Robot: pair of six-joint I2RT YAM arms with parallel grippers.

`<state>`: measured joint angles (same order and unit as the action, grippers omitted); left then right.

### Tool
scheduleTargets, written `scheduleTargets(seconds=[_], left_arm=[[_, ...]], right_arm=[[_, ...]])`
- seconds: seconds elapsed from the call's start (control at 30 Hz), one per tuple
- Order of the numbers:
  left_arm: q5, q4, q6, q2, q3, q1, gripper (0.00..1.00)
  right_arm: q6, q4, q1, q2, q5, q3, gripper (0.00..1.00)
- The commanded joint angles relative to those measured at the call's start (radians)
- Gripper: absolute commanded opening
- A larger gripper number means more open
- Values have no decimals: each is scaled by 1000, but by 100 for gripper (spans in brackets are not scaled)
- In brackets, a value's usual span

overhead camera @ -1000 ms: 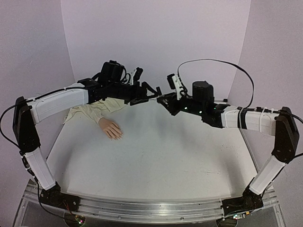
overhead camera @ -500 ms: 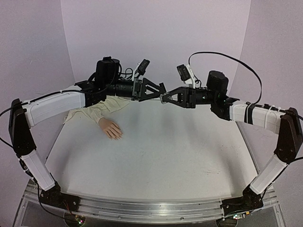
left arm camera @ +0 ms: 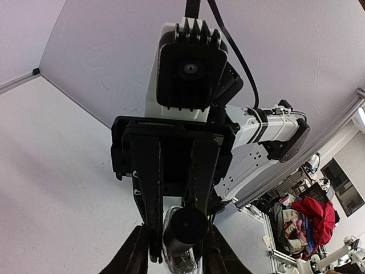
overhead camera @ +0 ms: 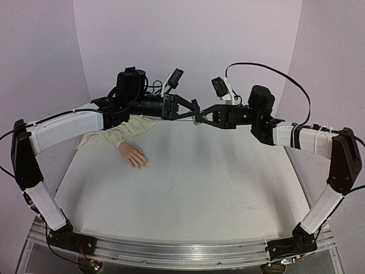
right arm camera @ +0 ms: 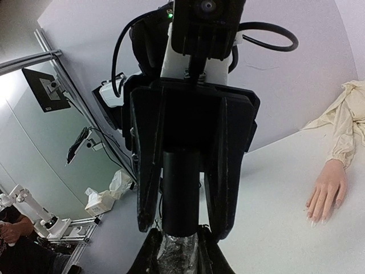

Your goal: Paint the nails

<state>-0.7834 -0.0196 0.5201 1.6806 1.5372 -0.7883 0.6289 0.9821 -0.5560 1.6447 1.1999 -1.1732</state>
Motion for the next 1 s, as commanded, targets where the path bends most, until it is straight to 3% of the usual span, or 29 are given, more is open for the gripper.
scheduleTargets(seconds=[0.0,0.2,0.33,0.53,0.6,0.63,0.7,0.73,0.77,0.8,0.87,0.97], left_arm=[[28,-58,-10,-17,69,1,31],[32,-58,3,-2,99,1,30],[42,-59,13,9,95,1,17],[91,-49,3,1,64,-3,5],[156,-24,-14,-13,51,-7,0],[210,0,-28,-23,46,-12,0],[374,97,-68,-43,49,-34,0],[464,142,-77,-48,53,-47,0],[550,184,-70,-50,58,-56,0],[599,210,-55,-46,62,-59,0],[628,238,-36,-34,69,-60,0],[598,241,-32,-21,69,-60,0]], right_arm=[[12,101,2,5,43,-32,0],[8,101,2,14,43,-27,0],[-5,101,2,14,27,-25,0],[-66,71,2,-6,-84,-10,0],[-191,-109,-5,-37,-234,-12,0],[-296,-240,-21,-61,-401,-18,0],[-483,-407,-168,-112,-1099,-22,0],[-548,-378,-244,-119,-1437,-3,0],[-590,-311,-296,-115,-1653,20,0],[-615,-251,-318,-105,-1747,36,0],[-651,-181,-330,-69,-1783,34,0],[-664,-177,-331,5,-1662,-43,0]])
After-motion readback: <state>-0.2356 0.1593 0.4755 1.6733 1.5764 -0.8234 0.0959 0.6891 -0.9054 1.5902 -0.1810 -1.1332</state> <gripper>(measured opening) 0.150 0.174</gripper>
